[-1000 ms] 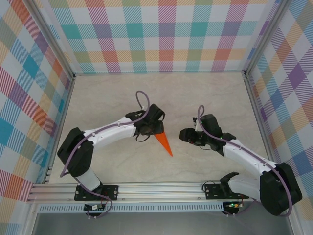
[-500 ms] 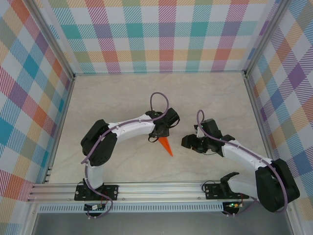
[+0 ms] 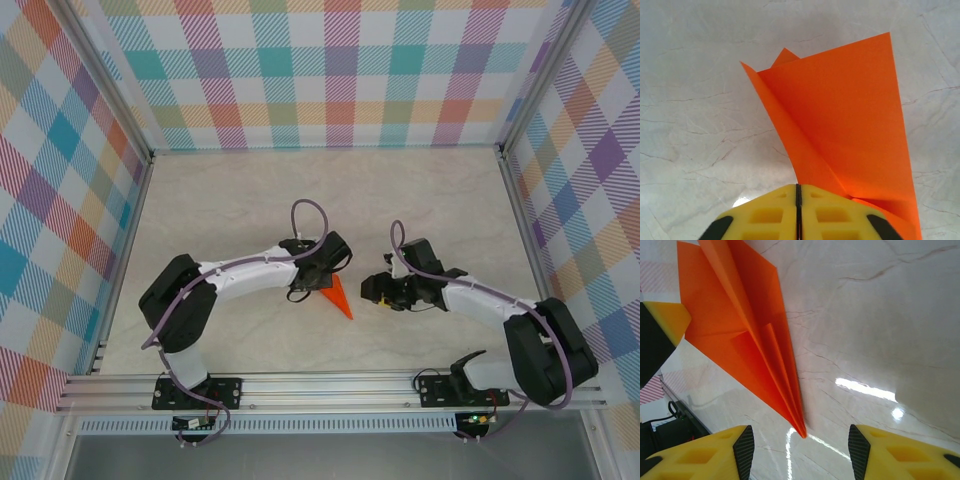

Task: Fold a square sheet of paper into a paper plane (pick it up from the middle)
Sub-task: Turn over a paper plane at the center of the table, then move the paper plane to the center of the table.

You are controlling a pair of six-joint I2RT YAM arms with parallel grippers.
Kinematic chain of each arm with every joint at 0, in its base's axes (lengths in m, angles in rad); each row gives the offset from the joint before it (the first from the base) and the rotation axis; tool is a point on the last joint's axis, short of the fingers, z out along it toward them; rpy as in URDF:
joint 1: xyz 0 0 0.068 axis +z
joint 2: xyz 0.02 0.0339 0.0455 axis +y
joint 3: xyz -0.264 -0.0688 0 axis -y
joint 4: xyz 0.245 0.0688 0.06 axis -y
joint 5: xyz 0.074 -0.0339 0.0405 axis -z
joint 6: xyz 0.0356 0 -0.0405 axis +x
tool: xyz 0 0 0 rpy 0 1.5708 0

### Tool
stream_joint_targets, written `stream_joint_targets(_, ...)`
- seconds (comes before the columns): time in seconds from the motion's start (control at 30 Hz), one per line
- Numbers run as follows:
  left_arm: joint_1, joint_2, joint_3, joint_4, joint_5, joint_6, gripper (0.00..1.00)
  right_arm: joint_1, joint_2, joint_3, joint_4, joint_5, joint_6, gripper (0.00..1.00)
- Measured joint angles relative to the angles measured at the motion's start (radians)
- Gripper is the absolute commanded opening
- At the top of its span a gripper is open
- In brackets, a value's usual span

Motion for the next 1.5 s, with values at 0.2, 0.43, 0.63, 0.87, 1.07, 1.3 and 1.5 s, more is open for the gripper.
stream_joint_targets(0.2,0.001,-0.033,-0.097,0.076,0.019,0.013,0.02,0.040,0.089,0.071,0.028,-0.027,-0.011,0.56)
stream_joint_targets(0.43,0.005,-0.095,-0.191,0.122,0.029,0.013,0.05,0.084,0.184,0.146,0.038,-0.052,-0.035,0.55)
stream_joint_targets(0.63,0.007,-0.117,-0.203,0.153,0.034,0.013,0.05,0.108,0.249,0.210,0.030,-0.050,-0.067,0.54)
stream_joint_targets(0.87,0.007,-0.117,-0.209,0.167,0.034,0.013,0.05,0.108,0.359,0.285,0.014,-0.034,-0.103,0.55)
stream_joint_targets(1.07,0.008,-0.117,-0.211,0.170,0.034,0.013,0.05,0.110,0.379,0.292,0.012,-0.068,-0.121,0.53)
stream_joint_targets(1.3,0.012,-0.117,-0.211,0.170,0.034,0.013,0.06,0.119,0.379,0.292,0.017,-0.121,-0.143,0.53)
stream_joint_targets(1.5,0.016,-0.117,-0.211,0.171,0.041,0.013,0.07,0.134,0.379,0.290,0.021,-0.136,-0.160,0.53)
